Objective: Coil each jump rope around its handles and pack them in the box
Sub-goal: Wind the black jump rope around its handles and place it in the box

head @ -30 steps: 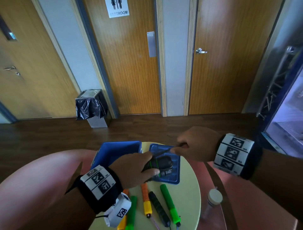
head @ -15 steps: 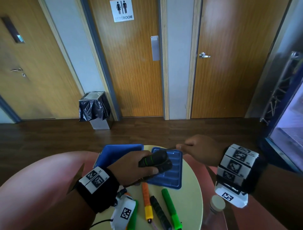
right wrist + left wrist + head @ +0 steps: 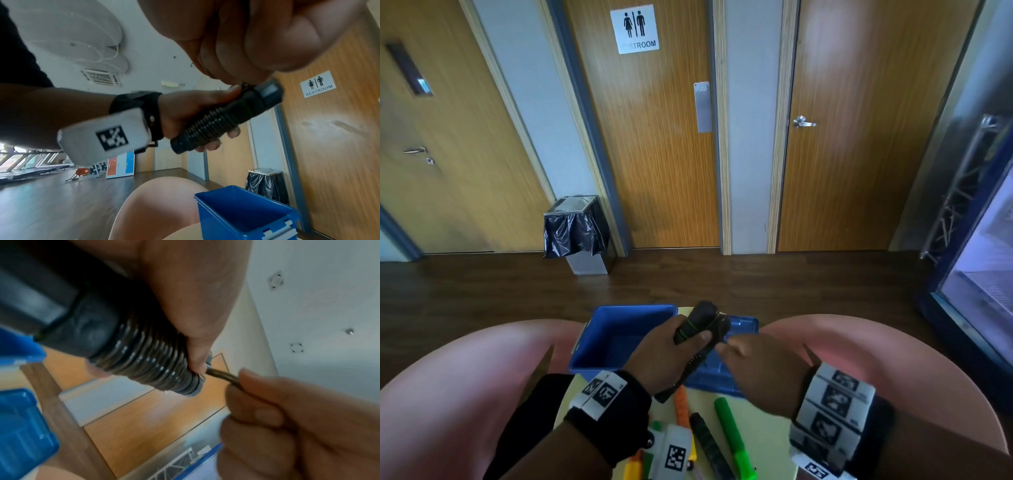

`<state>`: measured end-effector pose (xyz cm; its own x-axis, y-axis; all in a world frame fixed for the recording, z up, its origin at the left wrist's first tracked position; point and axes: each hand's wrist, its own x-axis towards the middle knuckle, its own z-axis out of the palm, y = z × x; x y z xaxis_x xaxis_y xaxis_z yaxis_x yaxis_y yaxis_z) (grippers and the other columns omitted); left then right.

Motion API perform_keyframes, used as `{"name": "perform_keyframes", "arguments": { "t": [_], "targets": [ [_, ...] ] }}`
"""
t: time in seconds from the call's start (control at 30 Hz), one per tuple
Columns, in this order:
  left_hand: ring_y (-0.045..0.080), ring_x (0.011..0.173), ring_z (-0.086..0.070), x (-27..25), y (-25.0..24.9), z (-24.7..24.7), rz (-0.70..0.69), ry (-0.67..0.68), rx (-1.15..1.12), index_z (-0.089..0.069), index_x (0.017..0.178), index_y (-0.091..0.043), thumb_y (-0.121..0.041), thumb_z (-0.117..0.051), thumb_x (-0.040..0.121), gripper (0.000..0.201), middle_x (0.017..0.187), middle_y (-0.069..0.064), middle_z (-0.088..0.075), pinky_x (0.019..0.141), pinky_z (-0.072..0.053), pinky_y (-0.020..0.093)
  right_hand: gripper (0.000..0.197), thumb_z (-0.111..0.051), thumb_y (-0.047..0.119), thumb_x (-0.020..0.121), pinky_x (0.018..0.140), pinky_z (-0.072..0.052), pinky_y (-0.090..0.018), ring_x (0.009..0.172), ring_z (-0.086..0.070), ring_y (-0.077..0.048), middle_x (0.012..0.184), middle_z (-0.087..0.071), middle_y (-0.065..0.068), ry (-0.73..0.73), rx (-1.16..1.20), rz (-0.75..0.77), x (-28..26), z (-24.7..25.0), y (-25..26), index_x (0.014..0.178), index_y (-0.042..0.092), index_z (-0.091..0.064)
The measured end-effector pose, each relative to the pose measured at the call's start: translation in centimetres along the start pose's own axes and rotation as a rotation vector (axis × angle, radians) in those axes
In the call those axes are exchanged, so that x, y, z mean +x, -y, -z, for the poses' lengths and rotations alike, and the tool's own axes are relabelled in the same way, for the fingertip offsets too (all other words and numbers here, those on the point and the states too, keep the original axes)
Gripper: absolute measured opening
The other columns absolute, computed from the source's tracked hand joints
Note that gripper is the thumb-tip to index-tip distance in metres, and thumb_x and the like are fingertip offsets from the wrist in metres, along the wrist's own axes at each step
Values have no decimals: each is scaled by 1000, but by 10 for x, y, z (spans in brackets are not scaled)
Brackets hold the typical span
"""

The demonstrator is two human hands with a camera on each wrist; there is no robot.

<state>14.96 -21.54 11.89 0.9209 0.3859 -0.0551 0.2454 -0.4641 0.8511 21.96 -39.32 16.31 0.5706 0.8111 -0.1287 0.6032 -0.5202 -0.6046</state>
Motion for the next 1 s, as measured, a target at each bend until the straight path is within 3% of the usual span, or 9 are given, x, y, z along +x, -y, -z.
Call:
{"name": "perform_keyframes", "arguments": {
  "t": [0.1, 0.17, 0.27, 0.4, 0.53, 0.57, 0.67, 0.83, 1.0],
  "targets": [
    [25, 82, -71, -4, -8, -9, 73, 0, -154, -69, 92, -23, -57, -63, 81, 37, 85, 4, -74, 84, -54, 49, 39, -30, 43, 102, 73, -46, -35, 74, -55, -19, 73, -49, 3, -34, -7, 32, 0, -22, -4, 73, 22, -42],
    [37, 90, -69, -5, -12, -14, 137, 31, -358, -70, 101, -15, -57, -65, 79, 47, 95, 17, -73, 87, -54, 51, 33, -35, 44, 99, 66, -43, -34, 68, -53, -15, 73, -50, 3, -74, 37, 37, 0, -29, -6, 75, 22, -42],
    [32, 76, -64, -5, -17, -18, 224, 77, -665, -62, 110, -1, -49, -62, 91, 51, 86, 22, -65, 75, -51, 41, 26, -49, 53, 87, 61, -41, -25, 66, -51, -5, 76, -53, 8, -73, 67, 87, -3, -28, -4, 81, 28, -43],
    [29, 78, -60, -1, -16, -16, 322, 181, -936, -56, 120, -4, -52, -69, 86, 60, 88, 17, -61, 75, -50, 38, 67, -61, 77, 66, 78, -56, -34, 91, -64, -10, 102, -64, 10, -82, -71, 111, -2, -25, -2, 112, 31, -44],
    [36, 98, -59, 2, -18, -12, 408, 181, -1070, -56, 124, -3, -55, -72, 82, 69, 105, 22, -61, 89, -52, 45, 60, -65, 60, 80, 79, -55, -34, 97, -68, -20, 109, -67, 2, -167, -277, 127, -3, -21, 9, 120, 21, -42],
    [36, 96, -61, 4, -18, -11, 415, 169, -1075, -55, 124, -4, -57, -69, 83, 69, 103, 22, -62, 86, -54, 45, 56, -62, 59, 83, 77, -54, -33, 97, -68, -21, 108, -67, 2, -198, -288, 133, -4, -22, 12, 120, 21, -43],
    [30, 70, -63, 8, -18, -9, 445, 109, -1097, -50, 117, -10, -60, -65, 82, 63, 80, 16, -62, 63, -56, 38, 44, -58, 53, 89, 73, -53, -34, 94, -68, -24, 104, -68, 1, -234, -330, 138, -2, -30, 15, 117, 22, -43],
    [35, 76, -67, 19, -2, -5, 501, -59, -1086, -49, 135, -9, -66, -79, 66, 94, 98, 20, -59, 69, -55, 50, 28, -57, 38, 95, 70, -55, -37, 85, -69, -28, 95, -68, -1, -207, -414, 154, 11, -43, 16, 111, 21, -43],
    [28, 58, -64, 20, 12, 9, 579, -120, -1100, -62, 109, -8, -63, -53, 90, 59, 75, 15, -63, 55, -55, 37, 15, -46, 28, 99, 64, -44, -33, 88, -66, -33, 99, -68, -6, -141, -500, 183, 18, -54, 29, 110, 19, -48]
  ]
}}
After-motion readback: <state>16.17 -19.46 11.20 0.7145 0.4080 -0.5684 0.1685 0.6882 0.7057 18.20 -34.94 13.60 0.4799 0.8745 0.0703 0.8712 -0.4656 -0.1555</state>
